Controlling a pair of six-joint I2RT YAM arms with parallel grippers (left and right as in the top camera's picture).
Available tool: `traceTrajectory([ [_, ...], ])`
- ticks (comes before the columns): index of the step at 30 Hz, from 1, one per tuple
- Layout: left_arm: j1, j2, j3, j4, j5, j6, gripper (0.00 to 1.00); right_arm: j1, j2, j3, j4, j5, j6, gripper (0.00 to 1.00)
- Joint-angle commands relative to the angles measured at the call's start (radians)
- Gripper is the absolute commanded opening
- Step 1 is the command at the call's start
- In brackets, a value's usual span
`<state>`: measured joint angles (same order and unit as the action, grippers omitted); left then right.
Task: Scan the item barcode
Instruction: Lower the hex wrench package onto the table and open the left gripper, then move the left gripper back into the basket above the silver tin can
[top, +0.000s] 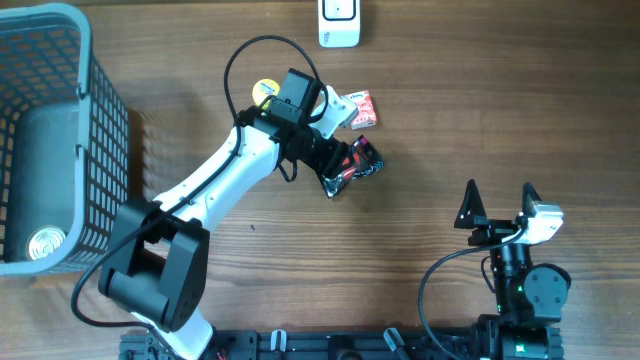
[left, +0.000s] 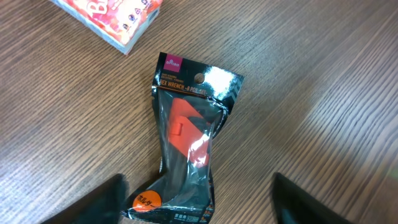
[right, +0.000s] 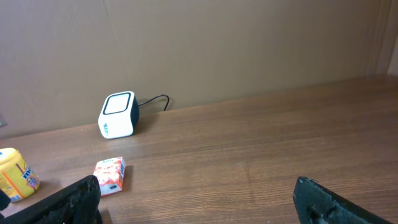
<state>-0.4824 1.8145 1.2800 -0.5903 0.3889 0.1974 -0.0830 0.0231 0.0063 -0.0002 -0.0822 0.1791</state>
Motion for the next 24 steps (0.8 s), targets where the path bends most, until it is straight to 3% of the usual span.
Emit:
traceTrajectory([
  [1,0.003,-0.025,0.011,0.003,-0.005,0.008,0.82,0.005,0.002,-0.001,0.003,0.000,0.007,1.00],
  [3,0.003,-0.060,0.035,0.003,-0.005,0.008,0.89,0.005,0.002,-0.001,0.003,0.000,0.006,1.00],
  [4,0.003,-0.100,0.064,-0.001,-0.005,0.008,1.00,0.005,0.002,-0.001,0.003,0.000,0.007,1.00],
  [9,0.003,-0.254,0.188,0.004,-0.017,0.007,1.00,0.005,0.002,-0.001,0.003,0.000,0.006,1.00],
  [12,0.003,-0.354,0.269,0.018,-0.101,0.006,1.00,0.005,0.002,-0.001,0.003,0.000,0.007,1.00],
  [20,0.029,-0.597,0.312,0.225,-0.839,-0.003,1.00,0.005,0.002,-0.001,0.003,0.000,0.007,1.00],
  [24,0.118,-0.654,0.312,0.233,-1.082,0.014,1.00,0.005,0.002,-0.001,0.003,0.000,0.007,1.00],
])
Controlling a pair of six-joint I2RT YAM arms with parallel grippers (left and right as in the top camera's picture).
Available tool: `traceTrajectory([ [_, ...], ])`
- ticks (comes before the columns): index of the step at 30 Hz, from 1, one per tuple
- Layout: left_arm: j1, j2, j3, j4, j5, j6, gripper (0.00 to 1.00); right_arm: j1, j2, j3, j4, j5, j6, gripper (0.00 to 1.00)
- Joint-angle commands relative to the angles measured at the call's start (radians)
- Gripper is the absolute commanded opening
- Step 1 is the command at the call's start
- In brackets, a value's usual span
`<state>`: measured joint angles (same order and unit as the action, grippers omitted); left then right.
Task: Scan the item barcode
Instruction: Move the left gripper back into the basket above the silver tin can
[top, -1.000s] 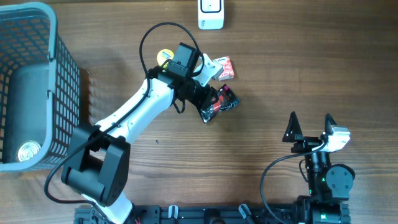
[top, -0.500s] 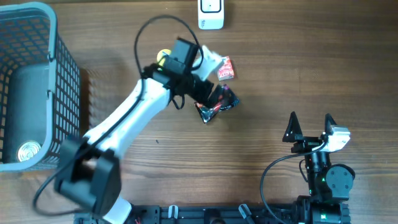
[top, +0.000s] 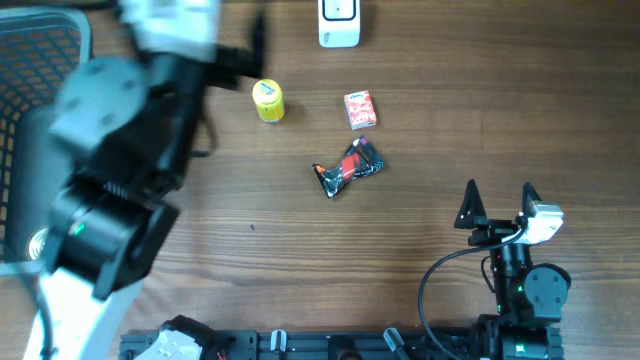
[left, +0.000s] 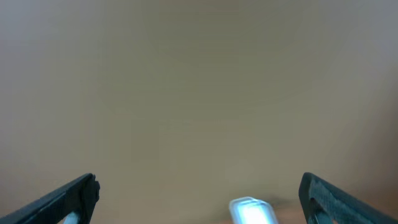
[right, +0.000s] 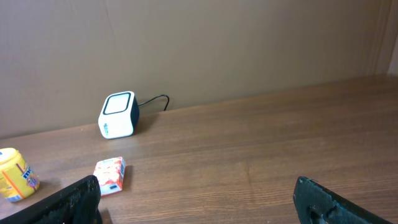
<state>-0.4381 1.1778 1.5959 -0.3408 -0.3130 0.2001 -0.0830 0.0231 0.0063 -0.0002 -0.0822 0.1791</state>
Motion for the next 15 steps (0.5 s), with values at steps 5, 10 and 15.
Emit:
traceTrajectory([
  [5,0.255,-0.023,-0.004,0.002,-0.444,0.048,1.00,0.005,0.002,-0.001,0.003,0.000,0.007,1.00],
  [10,0.557,0.011,-0.004,-0.026,-0.448,-0.256,1.00,0.005,0.002,-0.001,0.003,0.000,0.006,1.00],
  [15,0.878,0.070,-0.004,-0.293,-0.279,-0.607,1.00,0.005,0.002,-0.001,0.003,0.000,0.006,1.00],
])
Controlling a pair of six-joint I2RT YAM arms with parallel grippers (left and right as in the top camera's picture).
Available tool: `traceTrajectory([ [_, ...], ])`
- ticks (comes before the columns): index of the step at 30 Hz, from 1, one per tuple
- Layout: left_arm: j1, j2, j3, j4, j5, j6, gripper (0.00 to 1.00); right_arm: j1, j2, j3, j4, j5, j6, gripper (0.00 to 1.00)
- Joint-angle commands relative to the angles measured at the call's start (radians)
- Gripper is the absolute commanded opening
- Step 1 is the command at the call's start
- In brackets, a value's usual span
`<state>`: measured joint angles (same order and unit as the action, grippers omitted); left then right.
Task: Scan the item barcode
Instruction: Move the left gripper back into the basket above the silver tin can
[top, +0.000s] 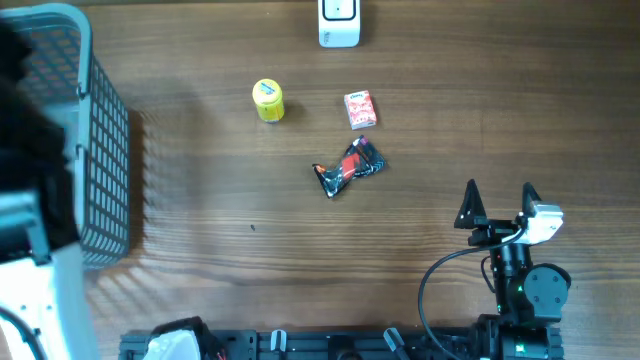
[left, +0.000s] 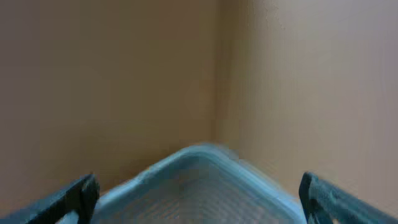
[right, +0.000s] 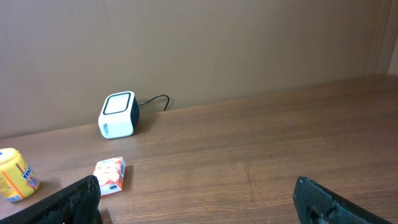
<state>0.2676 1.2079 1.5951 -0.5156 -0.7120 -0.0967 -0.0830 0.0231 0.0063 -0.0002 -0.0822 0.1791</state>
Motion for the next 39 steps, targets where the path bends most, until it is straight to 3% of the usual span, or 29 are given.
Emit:
traceTrajectory([
  [1,0.235,0.062,-0.004,-0.171,0.214,-0.336,1.00,0.005,0.002,-0.001,0.003,0.000,0.007,1.00],
  [6,0.428,0.182,-0.004,-0.307,0.460,-0.333,1.00,0.005,0.002,-0.001,0.003,0.000,0.006,1.00],
  [11,0.506,0.296,-0.005,-0.401,0.477,-0.301,1.00,0.005,0.002,-0.001,0.003,0.000,0.007,1.00],
  [14,0.517,0.360,-0.008,-0.446,0.478,-0.228,1.00,0.005,0.002,-0.001,0.003,0.000,0.007,1.00],
  [18,0.516,0.410,-0.020,-0.494,0.549,-0.220,1.00,0.005,0.002,-0.001,0.003,0.000,0.006,1.00],
  [20,0.516,0.427,-0.040,-0.497,0.628,-0.128,1.00,0.005,0.002,-0.001,0.003,0.000,0.007,1.00],
  [22,0.516,0.440,-0.091,-0.518,0.736,0.048,1.00,0.005,0.002,-0.001,0.003,0.000,0.007,1.00],
  [27,0.524,0.445,-0.195,-0.507,0.709,0.093,1.00,0.005,0.002,-0.001,0.003,0.000,0.007,1.00],
  [32,0.552,0.458,-0.276,-0.493,0.492,0.089,1.00,0.005,0.002,-0.001,0.003,0.000,0.006,1.00],
  [39,0.591,0.459,-0.298,-0.502,0.439,0.085,1.00,0.005,0.002,-0.001,0.003,0.000,0.006,1.00],
])
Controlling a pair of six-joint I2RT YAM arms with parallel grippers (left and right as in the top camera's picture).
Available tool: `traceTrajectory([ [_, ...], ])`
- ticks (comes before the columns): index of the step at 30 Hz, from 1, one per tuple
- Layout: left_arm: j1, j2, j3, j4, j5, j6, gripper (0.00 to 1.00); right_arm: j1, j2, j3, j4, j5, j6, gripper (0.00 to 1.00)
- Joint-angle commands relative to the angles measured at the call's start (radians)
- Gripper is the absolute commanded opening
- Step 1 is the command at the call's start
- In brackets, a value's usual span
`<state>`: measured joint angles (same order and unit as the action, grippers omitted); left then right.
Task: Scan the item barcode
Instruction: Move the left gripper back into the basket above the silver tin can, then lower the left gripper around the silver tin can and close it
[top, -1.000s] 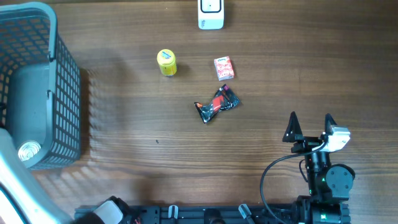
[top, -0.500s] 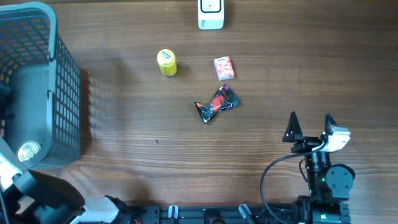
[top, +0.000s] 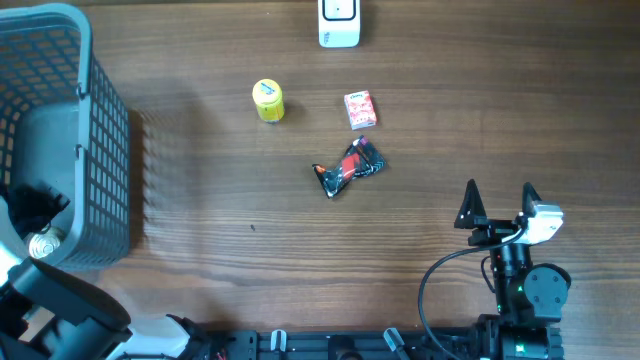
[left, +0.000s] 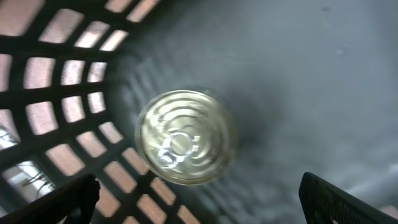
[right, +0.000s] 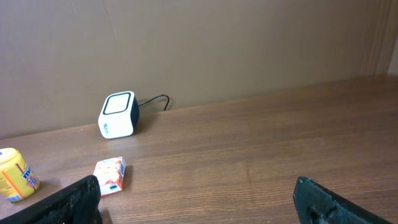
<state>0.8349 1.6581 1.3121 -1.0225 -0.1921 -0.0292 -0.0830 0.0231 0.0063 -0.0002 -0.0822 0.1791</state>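
Note:
A silver tin can (left: 186, 137) lies end-up on the floor of the grey mesh basket (top: 100, 150), in its near corner (top: 42, 243). My left gripper (left: 199, 218) hangs open just above the can, inside the basket (top: 35, 210), with nothing between its fingers. The white barcode scanner (top: 339, 22) stands at the table's far edge and also shows in the right wrist view (right: 118, 114). My right gripper (top: 497, 205) rests open at the near right, empty.
A yellow tub (top: 267, 100), a red box (top: 359, 109) and a black hex wrench pack (top: 347, 168) lie in the middle of the wooden table. The basket's mesh walls (left: 56, 93) close round the left gripper.
My left gripper was up over the basket's left side, its camera on the wall and the basket rim. Now it is down inside the basket, above the silver can. The right arm is unchanged.
My left gripper stood open over the hex wrench pack at mid-table. Then the arm was raised toward the far left, with the pack left on the table. Then it was above the basket, and now it is inside it over the can.

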Motion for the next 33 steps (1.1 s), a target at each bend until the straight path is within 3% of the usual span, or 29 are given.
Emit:
traceTrajectory([
  [1,0.031,0.008,-0.021,0.010,-0.099,0.018,1.00,0.005,0.002,-0.001,0.003,0.000,0.007,1.00],
  [13,0.093,0.013,-0.037,0.111,-0.086,0.018,1.00,0.005,0.002,-0.001,0.003,0.000,0.007,1.00],
  [19,0.093,0.024,-0.037,0.118,0.058,0.040,1.00,0.005,0.002,-0.001,0.003,0.000,0.006,1.00],
  [25,0.093,0.029,-0.037,0.098,0.241,0.307,1.00,0.005,0.002,-0.001,0.003,0.000,0.006,1.00],
  [33,0.093,0.031,-0.037,0.136,0.248,0.632,1.00,0.005,0.002,-0.001,0.003,0.000,0.007,1.00],
])
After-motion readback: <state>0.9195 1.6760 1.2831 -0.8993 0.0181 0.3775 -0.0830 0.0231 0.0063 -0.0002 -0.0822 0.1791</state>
